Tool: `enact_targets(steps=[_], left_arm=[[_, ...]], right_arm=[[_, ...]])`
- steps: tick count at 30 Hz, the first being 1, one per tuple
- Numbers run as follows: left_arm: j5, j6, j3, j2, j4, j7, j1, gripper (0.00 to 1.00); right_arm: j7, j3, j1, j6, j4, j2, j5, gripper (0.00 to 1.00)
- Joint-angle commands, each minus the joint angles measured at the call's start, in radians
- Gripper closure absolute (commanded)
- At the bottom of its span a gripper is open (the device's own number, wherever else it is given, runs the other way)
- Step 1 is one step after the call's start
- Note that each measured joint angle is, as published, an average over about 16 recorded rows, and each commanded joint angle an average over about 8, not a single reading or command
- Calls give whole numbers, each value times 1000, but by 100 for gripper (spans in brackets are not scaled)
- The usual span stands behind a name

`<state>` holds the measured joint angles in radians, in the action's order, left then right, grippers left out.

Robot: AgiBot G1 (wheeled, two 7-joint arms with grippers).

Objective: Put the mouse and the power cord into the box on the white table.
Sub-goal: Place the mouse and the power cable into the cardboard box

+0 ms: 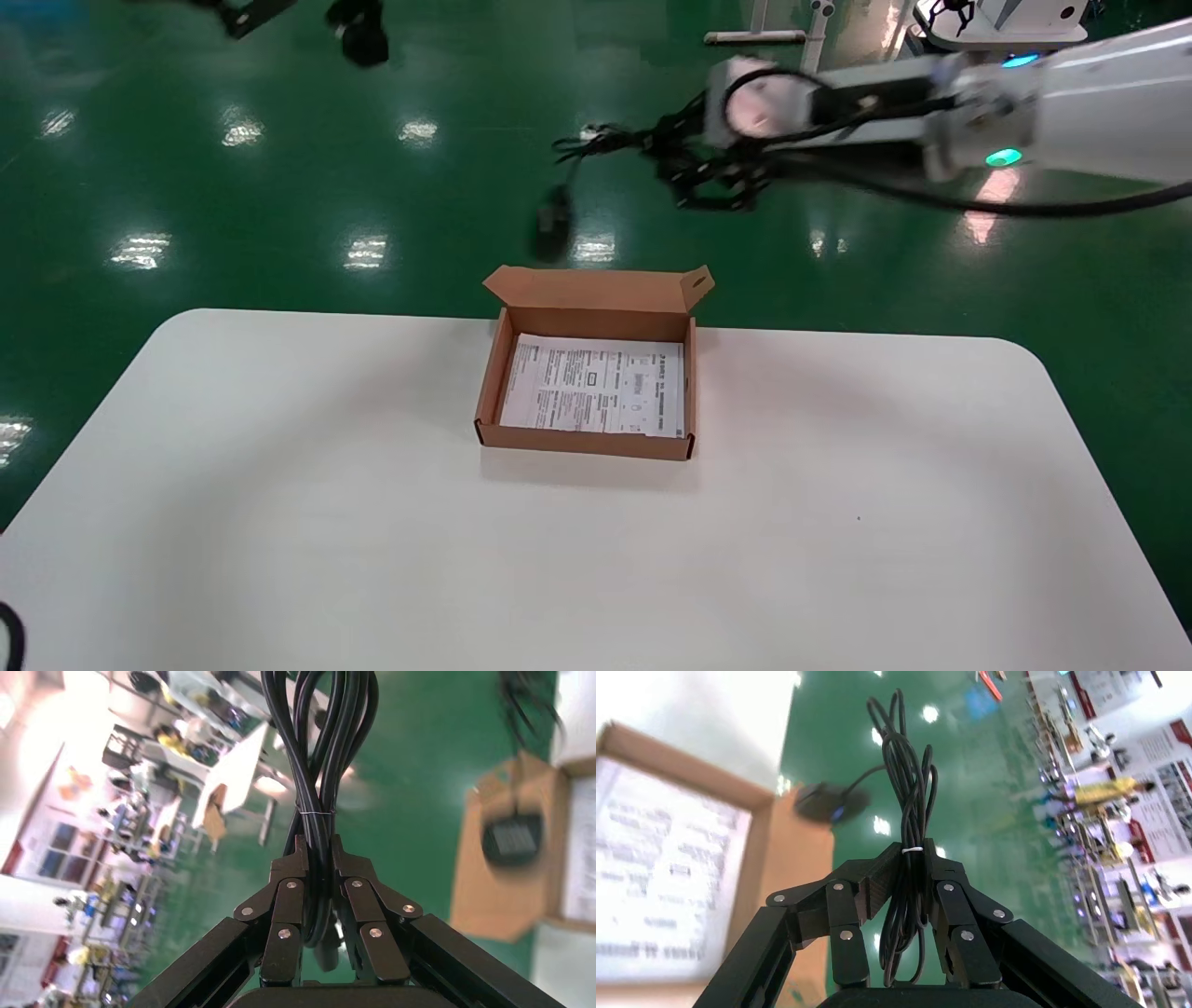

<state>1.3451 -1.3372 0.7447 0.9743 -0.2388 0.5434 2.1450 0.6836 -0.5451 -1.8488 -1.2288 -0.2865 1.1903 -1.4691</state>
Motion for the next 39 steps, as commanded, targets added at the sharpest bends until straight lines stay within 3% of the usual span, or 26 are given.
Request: enact_targets(steps=[1, 8, 24, 25, 32, 33, 39], left_arm=[[-15, 19, -11, 25, 12, 16, 9, 100], [-14, 5, -8, 48, 79, 55, 5, 100], [-8, -5, -5, 49, 167, 102, 17, 100], [-7, -6, -5, 48, 171, 104, 18, 100], [-4, -14, -2, 52, 191, 116, 17, 100], [-4, -14, -2, 53, 193, 117, 16, 100], [-3, -17, -1, 62, 203, 125, 16, 100]], right_arm=[[-5, -1, 18, 12, -12, 27, 1, 100], [-6, -15, 62, 51, 3, 79, -14, 100], [51, -77, 94, 55, 95, 149, -85, 98], [53, -82, 97, 57, 97, 151, -91, 91], [52, -102, 104, 48, 103, 155, -99, 7], [51, -103, 103, 48, 103, 155, -98, 1], [51, -110, 103, 49, 102, 155, -92, 0]])
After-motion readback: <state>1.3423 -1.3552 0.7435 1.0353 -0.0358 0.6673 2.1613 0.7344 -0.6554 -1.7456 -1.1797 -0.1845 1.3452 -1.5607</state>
